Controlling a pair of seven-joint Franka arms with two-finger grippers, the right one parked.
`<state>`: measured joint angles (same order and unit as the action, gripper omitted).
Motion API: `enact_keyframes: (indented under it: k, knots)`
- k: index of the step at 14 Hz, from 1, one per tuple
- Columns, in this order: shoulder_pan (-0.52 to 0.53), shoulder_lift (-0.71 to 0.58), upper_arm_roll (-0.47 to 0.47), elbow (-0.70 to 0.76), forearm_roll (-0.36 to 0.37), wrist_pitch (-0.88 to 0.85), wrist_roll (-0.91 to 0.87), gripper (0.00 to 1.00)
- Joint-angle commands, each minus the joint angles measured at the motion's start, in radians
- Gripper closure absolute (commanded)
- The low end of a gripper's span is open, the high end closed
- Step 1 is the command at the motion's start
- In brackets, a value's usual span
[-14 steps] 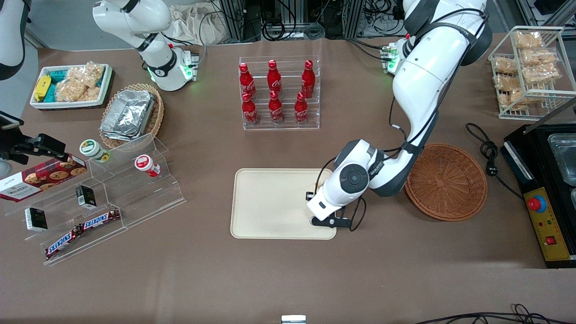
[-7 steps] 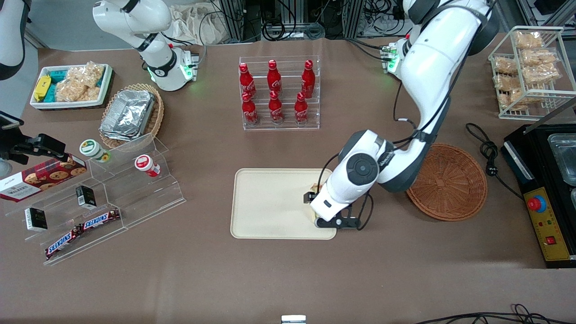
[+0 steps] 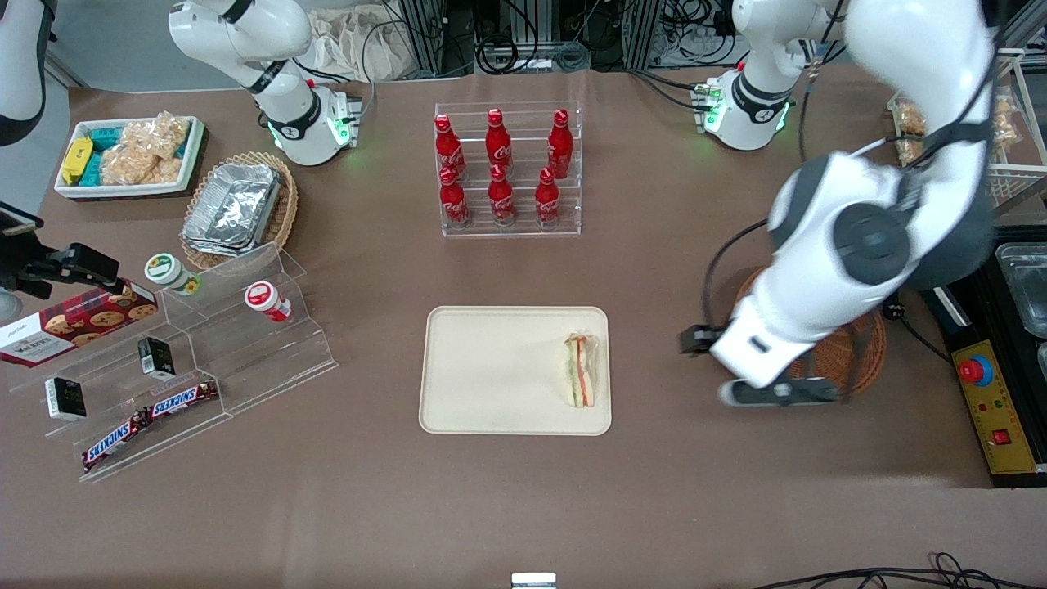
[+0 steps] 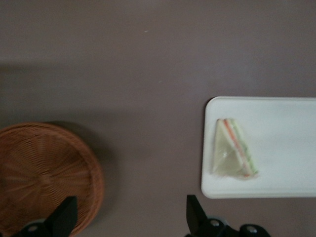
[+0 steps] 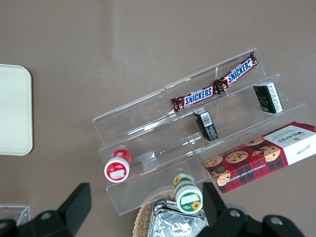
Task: Place sandwich from basket to tray
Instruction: 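Open the left gripper and raise it away from the tray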
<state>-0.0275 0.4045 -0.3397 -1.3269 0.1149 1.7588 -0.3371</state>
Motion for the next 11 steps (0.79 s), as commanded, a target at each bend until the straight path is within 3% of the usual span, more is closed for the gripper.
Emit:
enact_keyframes:
  k: [1, 6, 11]
  knots:
    - [0.076, -0.093, -0.006, -0.038, -0.003, -0.071, 0.117, 0.01]
    - [0.176, -0.163, -0.004, -0.034, 0.012, -0.108, 0.265, 0.01]
    - [0.205, -0.165, -0.004, -0.035, 0.012, -0.145, 0.274, 0.00]
